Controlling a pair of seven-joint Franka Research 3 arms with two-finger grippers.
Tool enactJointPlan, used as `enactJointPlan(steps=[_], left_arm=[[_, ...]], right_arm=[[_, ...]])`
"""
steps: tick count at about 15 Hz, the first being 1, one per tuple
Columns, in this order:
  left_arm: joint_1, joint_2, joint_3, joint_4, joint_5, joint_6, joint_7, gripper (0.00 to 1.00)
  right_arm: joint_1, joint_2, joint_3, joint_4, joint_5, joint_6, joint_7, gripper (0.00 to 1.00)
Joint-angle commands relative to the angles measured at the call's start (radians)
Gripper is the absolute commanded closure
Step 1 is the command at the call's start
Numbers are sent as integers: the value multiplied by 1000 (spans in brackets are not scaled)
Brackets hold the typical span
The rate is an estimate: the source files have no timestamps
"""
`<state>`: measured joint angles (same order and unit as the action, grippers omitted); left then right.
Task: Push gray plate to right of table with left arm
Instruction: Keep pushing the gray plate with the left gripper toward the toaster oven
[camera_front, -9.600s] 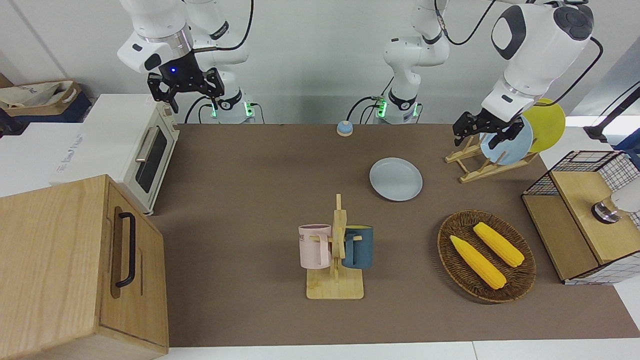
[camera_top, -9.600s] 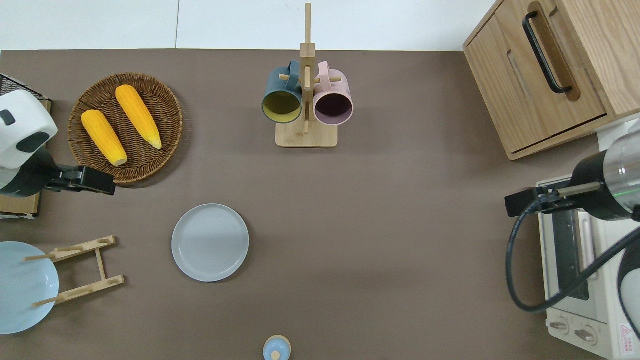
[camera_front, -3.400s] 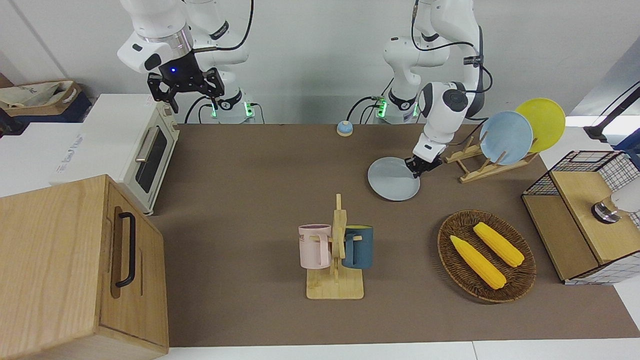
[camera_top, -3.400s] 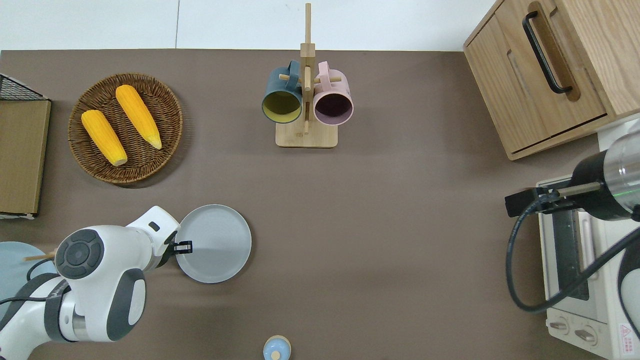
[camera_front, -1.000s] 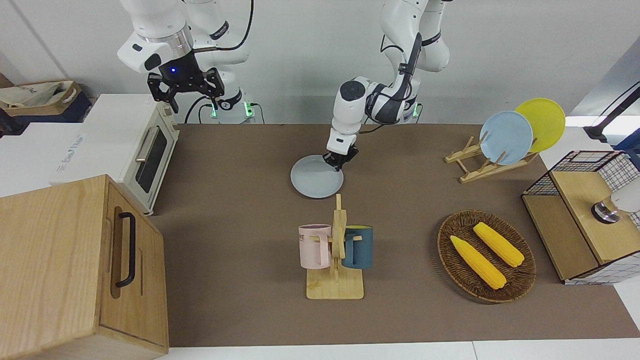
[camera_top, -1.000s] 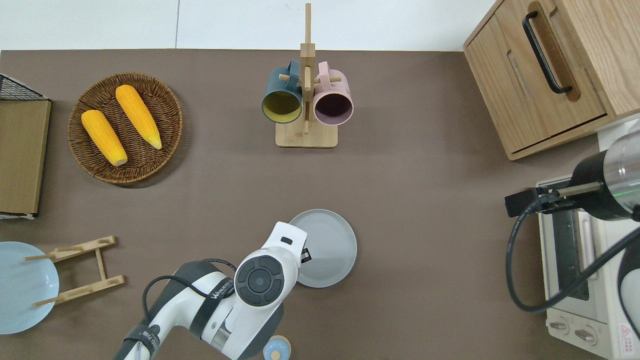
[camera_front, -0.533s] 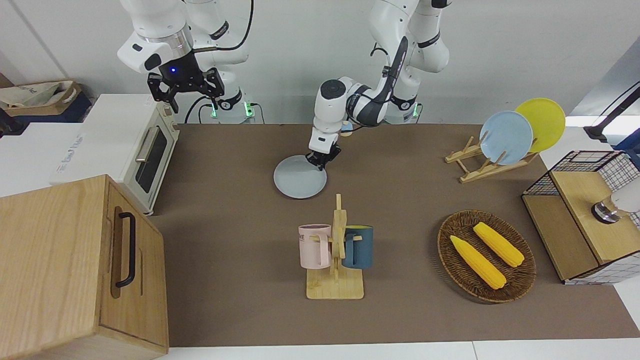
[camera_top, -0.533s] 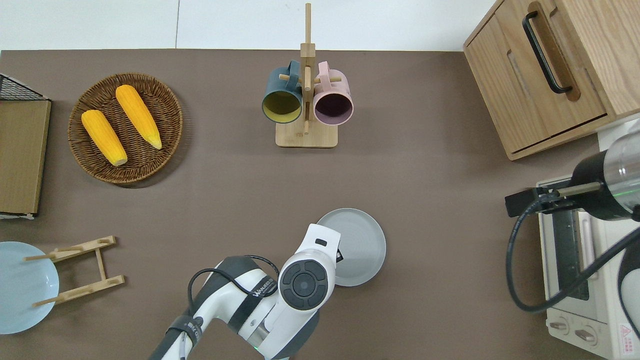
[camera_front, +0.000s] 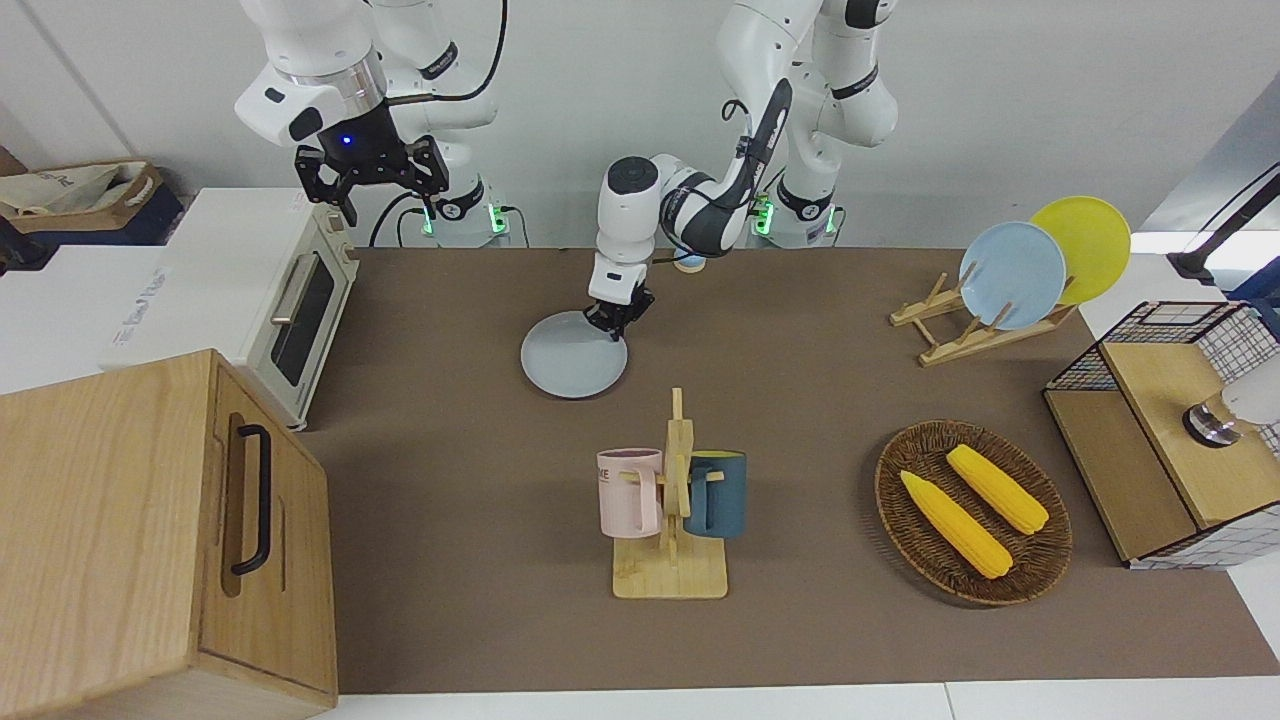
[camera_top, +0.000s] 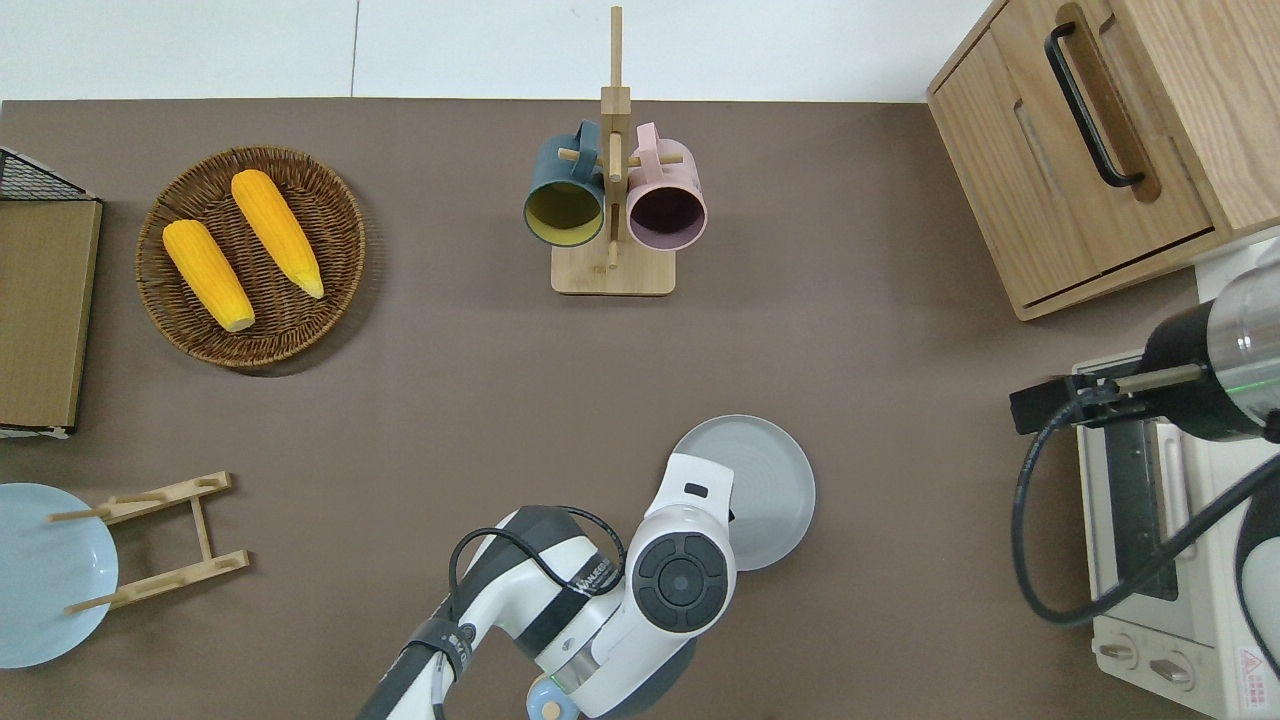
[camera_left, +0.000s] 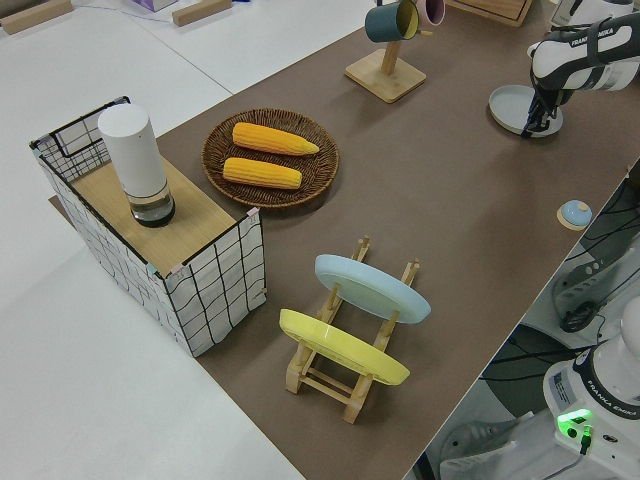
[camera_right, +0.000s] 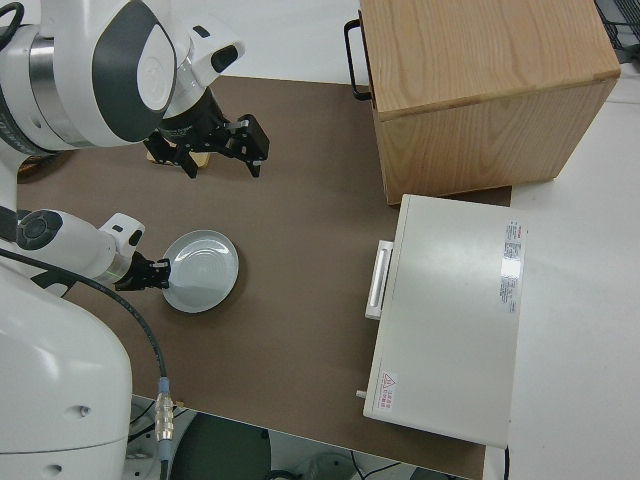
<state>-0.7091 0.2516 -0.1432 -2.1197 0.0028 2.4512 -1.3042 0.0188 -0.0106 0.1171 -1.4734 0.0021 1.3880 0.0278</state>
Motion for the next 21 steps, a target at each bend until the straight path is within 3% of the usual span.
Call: enactJointPlan(steps=[1,6,12,16,21], left_arm=[[-41,121,2,105,32,-17,-66,1000],[-82,190,2,216,32,-63,-132,1000],[-125,206,4,242,31,-61,-185,1000],[-151,250,5,302,32,-63,-227,1000],[-165,305,2,383,121,-64,-322,1000]], right_arm=[[-20,-6,15,4,10,-12,0,17],[-20,-6,13,4,10,-12,1,17],[-20,-6,15,4,10,-12,0,17],[-20,-6,15,4,10,-14,0,17],[-20,-6,15,4,10,-12,1,17]])
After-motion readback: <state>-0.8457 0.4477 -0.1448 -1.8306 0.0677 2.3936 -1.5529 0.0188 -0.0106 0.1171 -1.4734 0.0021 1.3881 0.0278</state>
